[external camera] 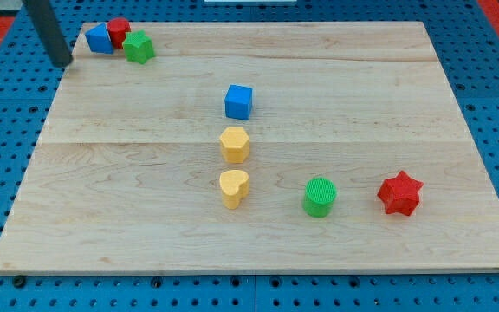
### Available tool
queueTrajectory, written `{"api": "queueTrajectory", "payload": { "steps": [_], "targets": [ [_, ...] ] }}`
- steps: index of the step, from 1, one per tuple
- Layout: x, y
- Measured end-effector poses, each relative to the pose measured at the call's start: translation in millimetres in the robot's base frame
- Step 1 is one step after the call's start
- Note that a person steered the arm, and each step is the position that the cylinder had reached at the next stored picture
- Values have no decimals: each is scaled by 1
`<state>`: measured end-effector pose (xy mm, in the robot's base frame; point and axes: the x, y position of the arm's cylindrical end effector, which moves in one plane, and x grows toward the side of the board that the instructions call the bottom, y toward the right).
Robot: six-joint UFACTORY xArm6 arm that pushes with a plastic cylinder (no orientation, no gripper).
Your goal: Push the green star to the top right of the cube
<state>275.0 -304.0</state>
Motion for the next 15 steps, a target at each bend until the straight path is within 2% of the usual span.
{"api": "queueTrajectory", "payload": {
  "steps": [3,5,6,8,9,10,13,14,15],
  "targets": [
    [-45,14],
    [-42,127],
    [-31,162],
    [2,163],
    [11,119],
    [28,126],
    [27,281],
    [28,278],
    [47,210]
  ]
}}
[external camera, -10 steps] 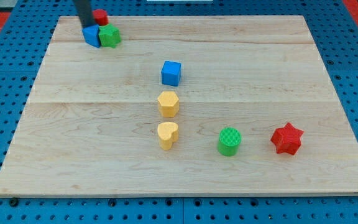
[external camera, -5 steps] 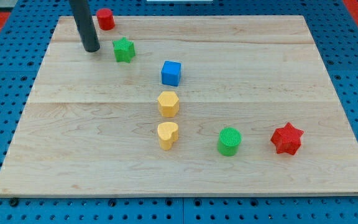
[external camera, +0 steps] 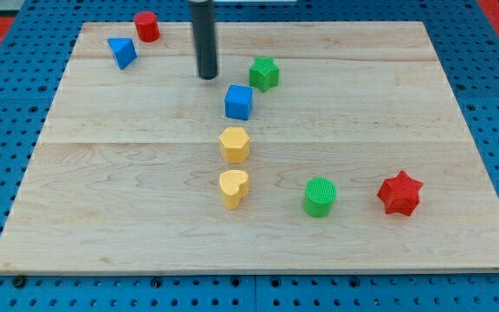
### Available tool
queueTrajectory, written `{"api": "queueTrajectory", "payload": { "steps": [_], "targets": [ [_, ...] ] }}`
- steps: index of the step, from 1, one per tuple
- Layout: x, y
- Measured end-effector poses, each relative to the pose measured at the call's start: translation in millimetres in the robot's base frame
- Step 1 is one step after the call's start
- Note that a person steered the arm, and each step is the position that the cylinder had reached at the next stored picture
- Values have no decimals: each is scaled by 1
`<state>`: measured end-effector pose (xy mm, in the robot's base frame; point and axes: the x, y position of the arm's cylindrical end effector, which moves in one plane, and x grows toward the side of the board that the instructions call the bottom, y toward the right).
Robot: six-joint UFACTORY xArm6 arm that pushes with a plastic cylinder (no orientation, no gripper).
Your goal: Push the green star to the top right of the cube
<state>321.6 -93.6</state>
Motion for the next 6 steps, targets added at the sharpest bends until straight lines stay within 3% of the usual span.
{"api": "queueTrajectory", "payload": {
  "steps": [1,2,3,4,5,6],
  "targets": [
    [34,-54],
    [112,-86],
    [133,-128],
    [69,-197],
    [-6,-205],
    [-50,-196]
  ]
}}
